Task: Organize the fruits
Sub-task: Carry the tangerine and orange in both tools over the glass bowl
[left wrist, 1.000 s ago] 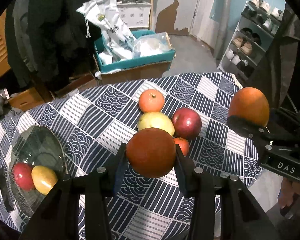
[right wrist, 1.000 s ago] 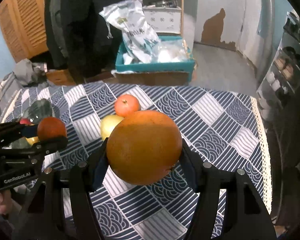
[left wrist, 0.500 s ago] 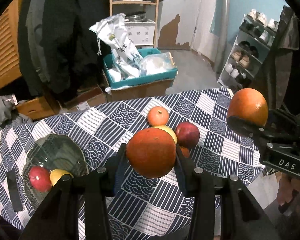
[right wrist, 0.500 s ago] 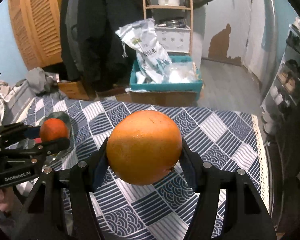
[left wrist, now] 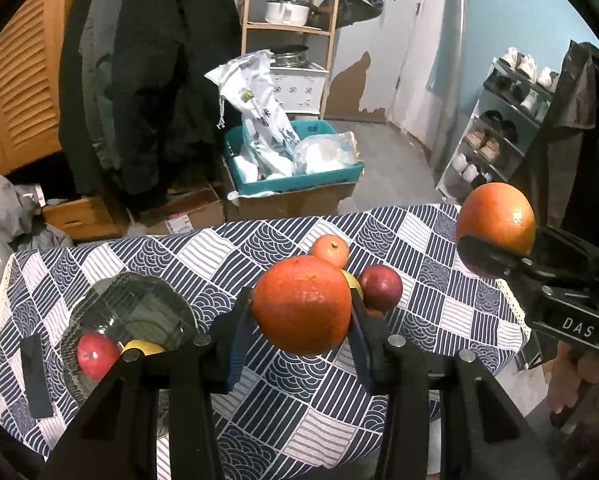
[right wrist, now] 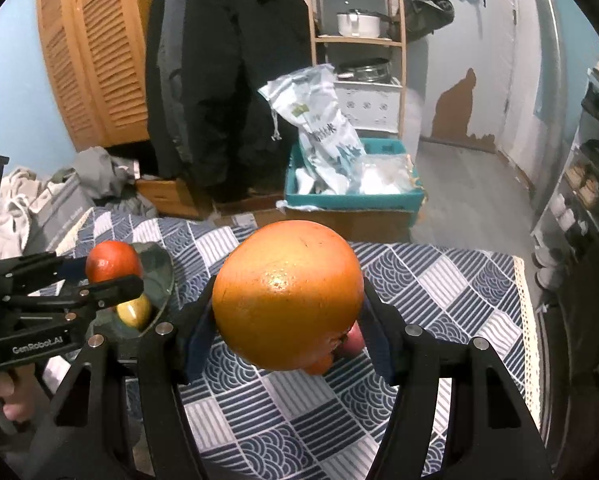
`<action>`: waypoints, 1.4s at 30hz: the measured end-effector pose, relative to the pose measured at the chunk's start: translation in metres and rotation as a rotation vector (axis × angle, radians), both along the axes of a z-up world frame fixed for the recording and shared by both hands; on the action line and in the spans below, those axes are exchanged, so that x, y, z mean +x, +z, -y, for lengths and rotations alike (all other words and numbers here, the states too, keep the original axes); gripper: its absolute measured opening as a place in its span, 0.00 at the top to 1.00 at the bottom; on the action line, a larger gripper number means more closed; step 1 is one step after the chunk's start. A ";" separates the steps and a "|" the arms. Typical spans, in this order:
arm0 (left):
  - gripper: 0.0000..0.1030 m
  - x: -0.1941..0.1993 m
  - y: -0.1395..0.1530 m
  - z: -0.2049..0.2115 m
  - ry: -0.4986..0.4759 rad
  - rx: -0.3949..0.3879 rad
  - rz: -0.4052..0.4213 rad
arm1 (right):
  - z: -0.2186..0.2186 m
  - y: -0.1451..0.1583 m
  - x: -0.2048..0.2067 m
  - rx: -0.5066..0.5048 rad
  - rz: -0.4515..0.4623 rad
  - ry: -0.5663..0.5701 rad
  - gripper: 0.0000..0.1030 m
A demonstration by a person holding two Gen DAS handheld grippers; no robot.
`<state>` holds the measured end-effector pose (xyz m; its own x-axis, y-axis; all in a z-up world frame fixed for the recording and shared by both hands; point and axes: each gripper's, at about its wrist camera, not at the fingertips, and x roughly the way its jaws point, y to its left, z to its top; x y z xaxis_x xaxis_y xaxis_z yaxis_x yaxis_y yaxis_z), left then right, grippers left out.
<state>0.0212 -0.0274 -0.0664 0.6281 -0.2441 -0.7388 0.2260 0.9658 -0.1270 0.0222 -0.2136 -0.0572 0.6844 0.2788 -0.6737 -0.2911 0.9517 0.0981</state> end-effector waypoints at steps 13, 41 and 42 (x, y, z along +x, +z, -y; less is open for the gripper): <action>0.57 -0.005 0.003 -0.039 0.065 -0.016 0.008 | -0.036 0.007 0.011 0.028 -0.011 0.060 0.37; 0.57 -0.002 -0.045 -0.164 0.314 -0.032 -0.104 | -0.162 -0.033 0.046 -0.013 -0.126 0.234 0.37; 0.57 -0.002 -0.049 -0.168 0.325 -0.026 -0.112 | -0.168 -0.036 0.048 -0.014 -0.131 0.240 0.37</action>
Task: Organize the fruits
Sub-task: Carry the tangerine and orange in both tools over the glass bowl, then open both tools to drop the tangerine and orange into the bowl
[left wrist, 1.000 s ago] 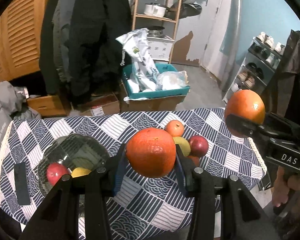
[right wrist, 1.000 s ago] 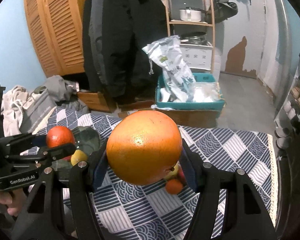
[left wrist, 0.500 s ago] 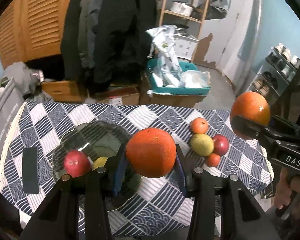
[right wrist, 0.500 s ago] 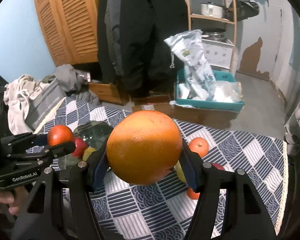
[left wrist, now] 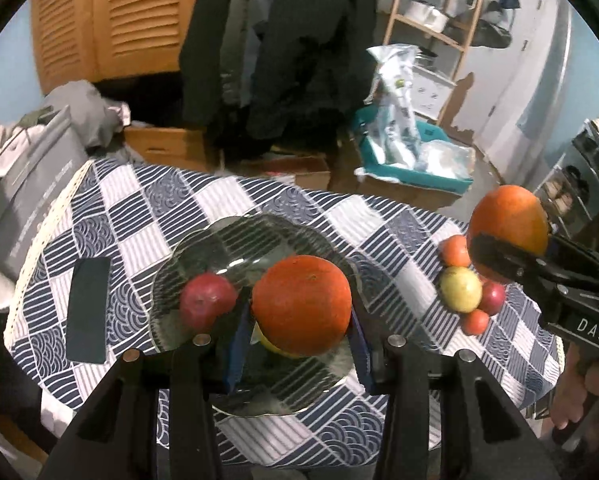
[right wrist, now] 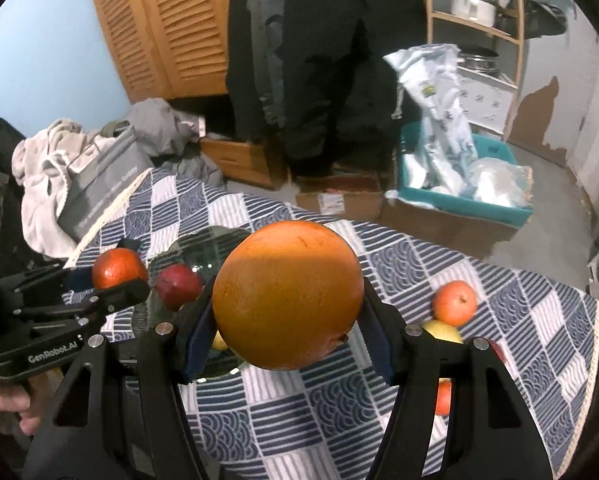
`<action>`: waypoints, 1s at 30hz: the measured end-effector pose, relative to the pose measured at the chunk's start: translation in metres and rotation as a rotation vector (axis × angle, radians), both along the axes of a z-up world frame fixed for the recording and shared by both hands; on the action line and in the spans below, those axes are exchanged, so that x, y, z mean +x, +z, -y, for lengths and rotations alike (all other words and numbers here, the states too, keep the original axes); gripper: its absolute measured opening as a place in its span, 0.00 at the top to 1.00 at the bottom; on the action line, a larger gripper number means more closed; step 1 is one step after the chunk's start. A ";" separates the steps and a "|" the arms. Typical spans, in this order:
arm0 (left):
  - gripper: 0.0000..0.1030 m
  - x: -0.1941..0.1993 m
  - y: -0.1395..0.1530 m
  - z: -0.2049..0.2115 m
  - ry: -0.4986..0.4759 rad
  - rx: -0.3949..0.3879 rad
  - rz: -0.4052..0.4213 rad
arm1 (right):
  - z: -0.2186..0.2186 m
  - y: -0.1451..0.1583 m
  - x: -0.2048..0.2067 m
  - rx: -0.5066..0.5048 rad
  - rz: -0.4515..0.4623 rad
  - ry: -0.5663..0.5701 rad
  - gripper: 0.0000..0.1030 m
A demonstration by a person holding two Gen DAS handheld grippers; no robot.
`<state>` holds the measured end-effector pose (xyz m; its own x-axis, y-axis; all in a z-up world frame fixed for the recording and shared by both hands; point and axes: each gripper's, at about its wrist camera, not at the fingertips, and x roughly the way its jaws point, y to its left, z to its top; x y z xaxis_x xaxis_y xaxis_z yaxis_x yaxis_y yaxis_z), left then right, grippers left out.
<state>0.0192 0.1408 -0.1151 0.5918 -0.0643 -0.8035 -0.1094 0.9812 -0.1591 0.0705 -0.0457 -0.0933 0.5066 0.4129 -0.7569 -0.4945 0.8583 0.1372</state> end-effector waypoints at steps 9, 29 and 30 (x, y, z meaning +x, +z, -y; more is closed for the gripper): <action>0.56 0.005 -0.030 -0.025 0.060 0.011 -0.068 | -0.041 -0.035 0.017 -0.042 -0.059 0.043 0.37; 0.56 0.012 -0.090 -0.053 0.122 0.010 -0.225 | -0.094 -0.120 0.035 -0.151 -0.227 0.120 0.37; 0.56 0.013 -0.092 -0.054 0.124 0.007 -0.231 | -0.095 -0.122 0.035 -0.155 -0.230 0.122 0.37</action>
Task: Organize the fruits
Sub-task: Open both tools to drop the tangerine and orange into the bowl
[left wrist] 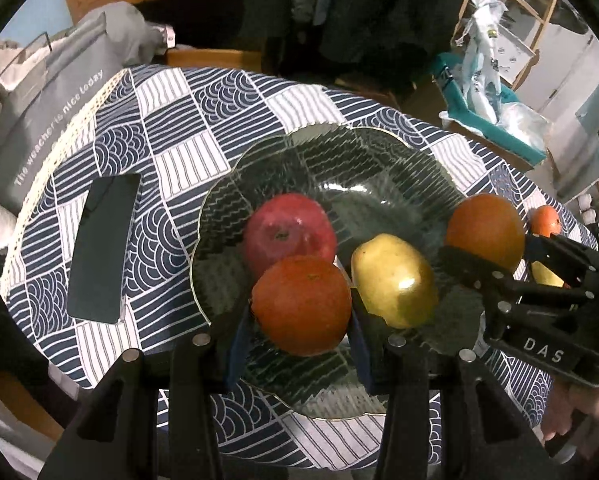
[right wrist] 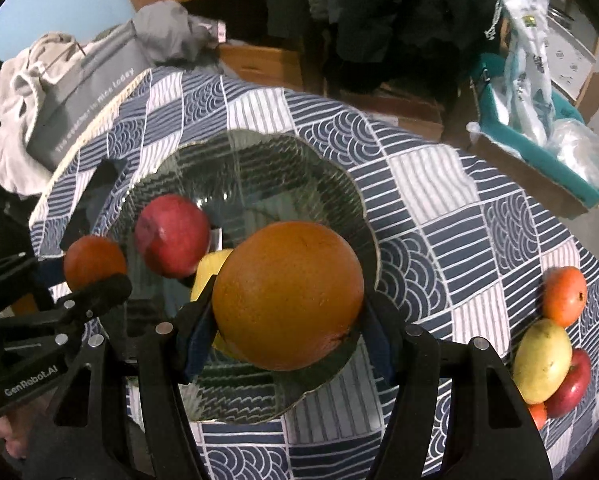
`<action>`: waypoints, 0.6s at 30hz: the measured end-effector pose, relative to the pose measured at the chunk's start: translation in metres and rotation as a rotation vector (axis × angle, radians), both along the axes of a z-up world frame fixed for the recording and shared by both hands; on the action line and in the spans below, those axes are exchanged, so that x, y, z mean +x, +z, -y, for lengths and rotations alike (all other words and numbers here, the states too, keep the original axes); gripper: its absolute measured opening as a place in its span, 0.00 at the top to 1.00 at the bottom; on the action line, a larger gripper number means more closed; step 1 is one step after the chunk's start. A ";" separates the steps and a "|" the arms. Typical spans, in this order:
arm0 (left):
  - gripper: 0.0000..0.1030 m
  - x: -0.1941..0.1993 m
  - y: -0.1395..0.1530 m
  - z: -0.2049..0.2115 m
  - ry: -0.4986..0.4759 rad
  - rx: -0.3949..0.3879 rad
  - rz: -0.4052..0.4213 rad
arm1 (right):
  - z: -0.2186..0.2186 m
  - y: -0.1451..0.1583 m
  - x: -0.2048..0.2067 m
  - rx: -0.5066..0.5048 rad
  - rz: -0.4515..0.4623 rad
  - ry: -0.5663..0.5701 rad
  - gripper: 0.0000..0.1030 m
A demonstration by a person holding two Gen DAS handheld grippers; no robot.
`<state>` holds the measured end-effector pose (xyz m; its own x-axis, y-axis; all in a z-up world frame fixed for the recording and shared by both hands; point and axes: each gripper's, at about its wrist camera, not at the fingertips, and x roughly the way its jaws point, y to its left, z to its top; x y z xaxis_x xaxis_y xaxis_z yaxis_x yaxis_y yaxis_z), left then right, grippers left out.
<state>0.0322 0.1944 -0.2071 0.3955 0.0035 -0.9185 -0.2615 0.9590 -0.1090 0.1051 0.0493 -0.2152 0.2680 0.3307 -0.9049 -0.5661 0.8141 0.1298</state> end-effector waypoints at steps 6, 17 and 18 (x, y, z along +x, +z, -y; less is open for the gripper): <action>0.56 0.003 -0.008 -0.001 0.002 -0.019 -0.030 | -0.007 -0.009 -0.001 -0.012 -0.021 0.019 0.37; 0.39 0.003 -0.009 -0.001 0.011 0.007 -0.037 | -0.007 -0.010 0.004 0.005 -0.055 0.009 0.35; 0.39 0.003 -0.009 0.000 0.010 0.012 -0.035 | -0.007 -0.010 0.004 0.004 -0.054 0.009 0.35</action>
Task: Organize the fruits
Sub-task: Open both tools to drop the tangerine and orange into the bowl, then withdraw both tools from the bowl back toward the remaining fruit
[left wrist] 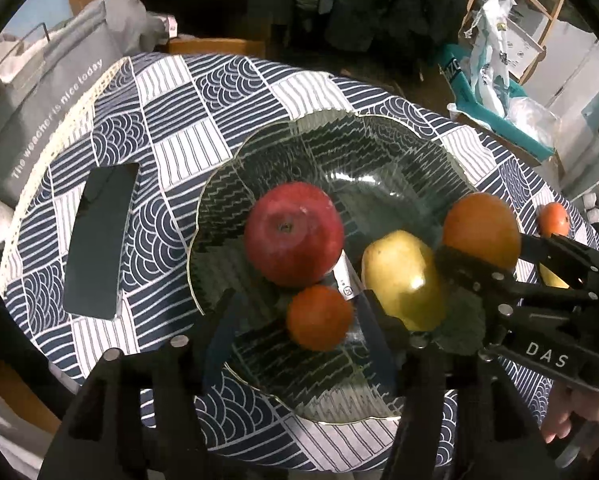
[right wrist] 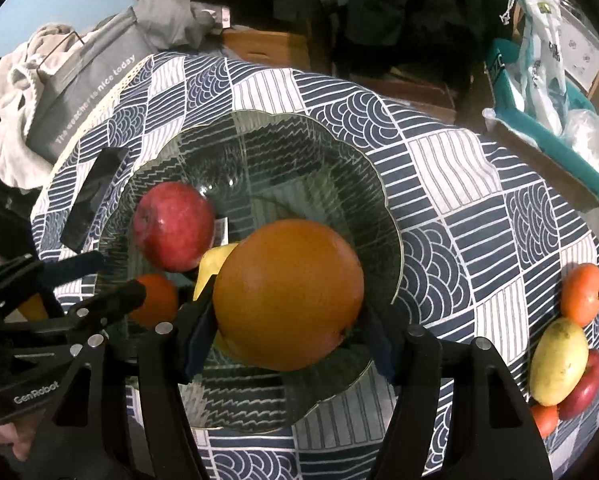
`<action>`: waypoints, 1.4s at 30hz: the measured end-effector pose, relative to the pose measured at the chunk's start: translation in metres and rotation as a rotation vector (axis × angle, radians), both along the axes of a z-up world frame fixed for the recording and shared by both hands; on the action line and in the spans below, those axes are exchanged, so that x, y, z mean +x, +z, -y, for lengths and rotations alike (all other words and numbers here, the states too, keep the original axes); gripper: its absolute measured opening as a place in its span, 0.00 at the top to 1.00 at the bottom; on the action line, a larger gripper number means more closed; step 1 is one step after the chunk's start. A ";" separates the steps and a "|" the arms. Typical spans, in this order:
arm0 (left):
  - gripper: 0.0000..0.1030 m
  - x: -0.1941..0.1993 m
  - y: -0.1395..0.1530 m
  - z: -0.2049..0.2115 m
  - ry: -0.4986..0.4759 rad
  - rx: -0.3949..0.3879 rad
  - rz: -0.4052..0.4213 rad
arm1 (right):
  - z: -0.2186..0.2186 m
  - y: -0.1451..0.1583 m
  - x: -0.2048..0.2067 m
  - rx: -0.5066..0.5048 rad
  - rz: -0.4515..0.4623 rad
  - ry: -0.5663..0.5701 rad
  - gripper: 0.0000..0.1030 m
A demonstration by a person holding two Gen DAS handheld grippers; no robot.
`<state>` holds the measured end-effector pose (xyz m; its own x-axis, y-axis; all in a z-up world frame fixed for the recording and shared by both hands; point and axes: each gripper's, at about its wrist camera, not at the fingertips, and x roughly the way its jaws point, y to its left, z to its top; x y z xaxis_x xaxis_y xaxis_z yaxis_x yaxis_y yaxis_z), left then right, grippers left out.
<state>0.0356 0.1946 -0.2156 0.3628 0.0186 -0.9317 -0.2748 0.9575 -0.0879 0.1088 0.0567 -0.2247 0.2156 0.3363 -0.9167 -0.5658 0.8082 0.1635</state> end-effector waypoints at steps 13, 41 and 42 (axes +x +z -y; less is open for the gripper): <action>0.38 -0.001 0.009 0.003 -0.001 0.015 0.018 | 0.007 0.033 -0.004 0.043 0.086 -0.001 0.28; 0.29 -0.010 0.095 0.064 -0.111 -0.003 0.229 | 0.093 0.115 -0.038 0.003 0.336 -0.138 0.27; 0.29 -0.010 0.098 0.067 -0.115 -0.005 0.233 | 0.096 0.117 -0.040 -0.001 0.345 -0.141 0.27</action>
